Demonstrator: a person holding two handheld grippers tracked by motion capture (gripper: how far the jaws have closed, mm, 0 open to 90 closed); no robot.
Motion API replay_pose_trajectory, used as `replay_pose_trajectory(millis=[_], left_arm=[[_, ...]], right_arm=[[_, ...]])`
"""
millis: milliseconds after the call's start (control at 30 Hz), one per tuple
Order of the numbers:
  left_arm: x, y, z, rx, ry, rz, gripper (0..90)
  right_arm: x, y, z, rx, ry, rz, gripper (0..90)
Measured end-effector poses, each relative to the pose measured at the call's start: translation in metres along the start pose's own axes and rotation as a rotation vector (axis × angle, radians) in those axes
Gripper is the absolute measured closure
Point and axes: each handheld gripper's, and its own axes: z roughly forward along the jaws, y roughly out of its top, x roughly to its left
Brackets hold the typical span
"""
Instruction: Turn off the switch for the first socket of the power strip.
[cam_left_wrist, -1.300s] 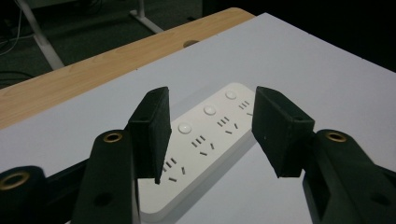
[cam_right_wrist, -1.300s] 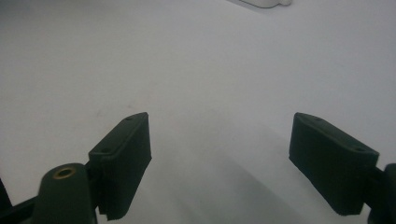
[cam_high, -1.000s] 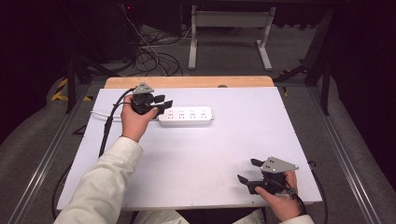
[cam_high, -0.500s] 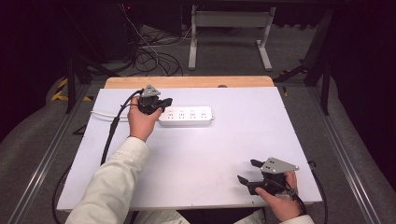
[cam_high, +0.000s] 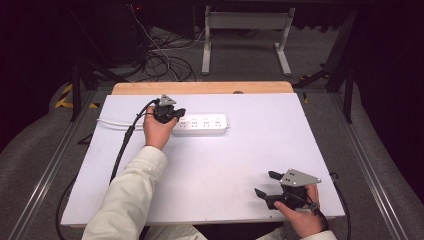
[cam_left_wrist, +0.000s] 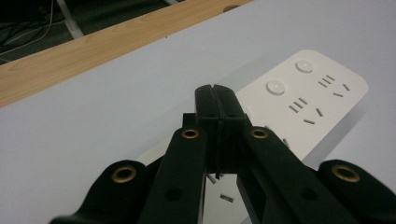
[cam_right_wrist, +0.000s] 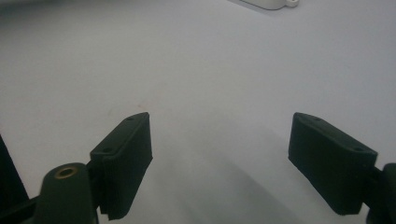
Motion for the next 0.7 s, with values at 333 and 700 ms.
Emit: replay_pose_trajectory(millis=[333,700], left_arm=[[0.002,-0.005,0.008,0.031,0.018,-0.011,90.0],[0.003,-0.009,0.015,0.056,0.032,-0.018,90.0]], right_arm=[[-0.001,0.000,-0.002,-0.008,-0.003,0.009,22.0],[-0.002,0.000,-0.002,-0.008,-0.001,0.011,21.9]])
